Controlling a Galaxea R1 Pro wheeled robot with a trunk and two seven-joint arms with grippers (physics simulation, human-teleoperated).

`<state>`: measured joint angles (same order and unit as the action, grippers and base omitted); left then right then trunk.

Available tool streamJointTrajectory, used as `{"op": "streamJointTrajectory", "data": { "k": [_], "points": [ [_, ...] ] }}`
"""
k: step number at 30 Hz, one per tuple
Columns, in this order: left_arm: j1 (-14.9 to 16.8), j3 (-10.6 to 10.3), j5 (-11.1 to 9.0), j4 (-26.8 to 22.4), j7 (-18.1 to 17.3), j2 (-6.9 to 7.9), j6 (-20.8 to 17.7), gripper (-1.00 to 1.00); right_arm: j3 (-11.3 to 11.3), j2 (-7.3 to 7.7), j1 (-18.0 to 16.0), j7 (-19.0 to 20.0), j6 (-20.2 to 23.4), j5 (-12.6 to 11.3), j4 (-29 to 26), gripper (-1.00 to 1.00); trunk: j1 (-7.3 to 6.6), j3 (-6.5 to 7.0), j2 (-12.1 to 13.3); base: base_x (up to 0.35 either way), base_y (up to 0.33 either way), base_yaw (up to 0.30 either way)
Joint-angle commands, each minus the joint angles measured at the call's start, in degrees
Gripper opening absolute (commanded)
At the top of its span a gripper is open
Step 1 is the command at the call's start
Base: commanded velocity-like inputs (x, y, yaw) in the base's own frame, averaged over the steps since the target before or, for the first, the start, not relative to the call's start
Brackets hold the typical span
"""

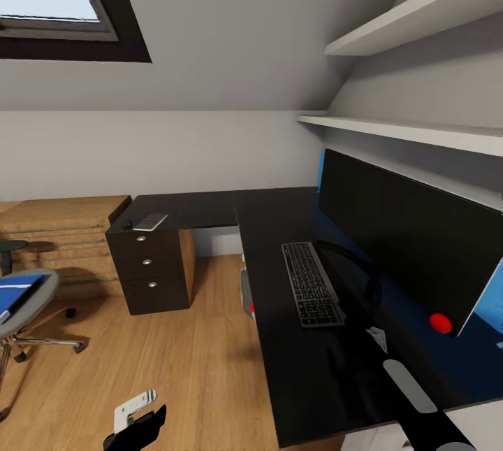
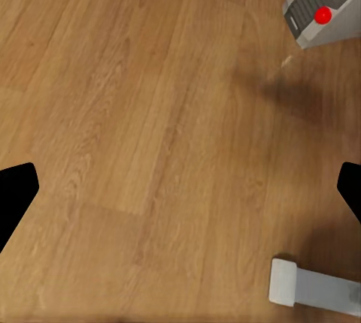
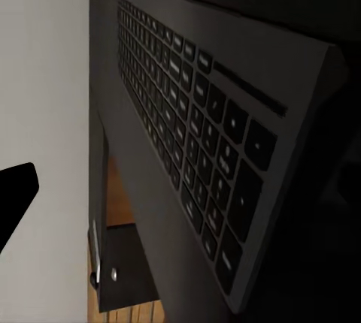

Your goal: In the bedroom, organize the workspace by keeping the computer under the desk, ensuring the monitor is on the desk, placing the keyboard on the desk next to the monitor, placing the mouse on the desk next to the keyboard, moving the folder from the swivel chair onto the desk next to the mouse, stacking the notebook on top of the folder with the pen on top of the notebook, and positioning the swivel chair next to the desk.

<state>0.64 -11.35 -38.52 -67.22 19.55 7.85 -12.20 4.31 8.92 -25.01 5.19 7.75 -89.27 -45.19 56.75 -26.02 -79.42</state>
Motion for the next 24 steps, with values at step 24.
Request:
{"op": "streamJointTrajectory", "data": {
  "k": [24],
  "points": [
    [0.0, 0.0, -0.4, 3.6, 0.6, 0.13, -0.3, 1.00, 4.7, -1.54, 0.0, 0.1, -2.5, 6.2, -6.6, 1.00, 0.00, -0.06, 0.0, -0.201, -0.021, 0.000]
  ]
}}
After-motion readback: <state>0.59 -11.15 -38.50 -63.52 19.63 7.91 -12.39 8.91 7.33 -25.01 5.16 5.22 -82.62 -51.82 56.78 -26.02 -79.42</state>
